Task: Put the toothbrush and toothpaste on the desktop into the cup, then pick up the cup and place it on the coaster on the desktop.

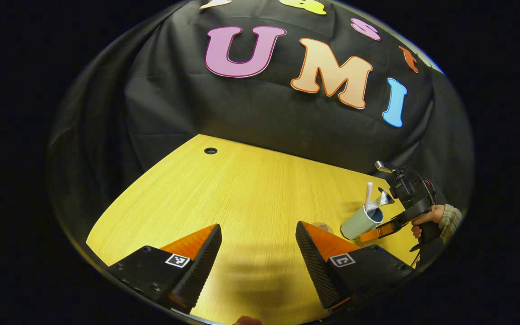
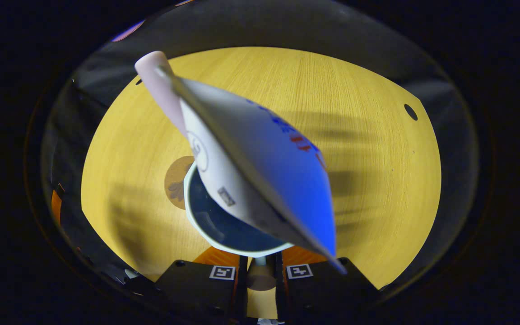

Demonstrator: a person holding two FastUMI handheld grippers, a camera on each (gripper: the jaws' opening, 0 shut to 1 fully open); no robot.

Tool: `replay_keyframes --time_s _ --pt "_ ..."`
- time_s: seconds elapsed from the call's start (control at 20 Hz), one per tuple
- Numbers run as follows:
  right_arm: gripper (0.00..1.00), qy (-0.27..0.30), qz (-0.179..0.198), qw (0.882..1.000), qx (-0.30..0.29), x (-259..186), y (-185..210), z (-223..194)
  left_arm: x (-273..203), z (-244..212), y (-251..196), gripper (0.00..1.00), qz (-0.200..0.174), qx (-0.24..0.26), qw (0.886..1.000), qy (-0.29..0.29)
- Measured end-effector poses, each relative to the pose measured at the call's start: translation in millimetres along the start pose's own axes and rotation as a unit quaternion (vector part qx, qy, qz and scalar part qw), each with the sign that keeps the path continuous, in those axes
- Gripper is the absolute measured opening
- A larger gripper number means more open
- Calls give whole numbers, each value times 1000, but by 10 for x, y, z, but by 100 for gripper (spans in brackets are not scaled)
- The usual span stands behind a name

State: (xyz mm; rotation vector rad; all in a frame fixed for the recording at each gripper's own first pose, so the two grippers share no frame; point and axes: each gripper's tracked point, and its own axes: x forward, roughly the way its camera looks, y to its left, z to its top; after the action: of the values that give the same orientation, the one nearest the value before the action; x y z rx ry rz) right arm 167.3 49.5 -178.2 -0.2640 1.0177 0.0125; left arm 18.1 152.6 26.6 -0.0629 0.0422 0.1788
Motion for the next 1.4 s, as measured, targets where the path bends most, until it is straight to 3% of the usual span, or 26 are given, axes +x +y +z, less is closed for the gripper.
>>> replay_keyframes --time_s 0.25,0.55,0.95,1.4 --pt "25 -17 19 999 -37 -196 394 65 15 -55 79 95 -1 15 1000 8" --pt "27 -13 24 997 -69 -111 799 144 -6 -89 253 95 9 19 1000 14" --pt "27 8 17 996 -87 95 900 118 -33 -116 467 95 36 16 999 23" --pt "26 16 21 996 -85 33 929 107 -8 -95 459 95 27 21 999 22"
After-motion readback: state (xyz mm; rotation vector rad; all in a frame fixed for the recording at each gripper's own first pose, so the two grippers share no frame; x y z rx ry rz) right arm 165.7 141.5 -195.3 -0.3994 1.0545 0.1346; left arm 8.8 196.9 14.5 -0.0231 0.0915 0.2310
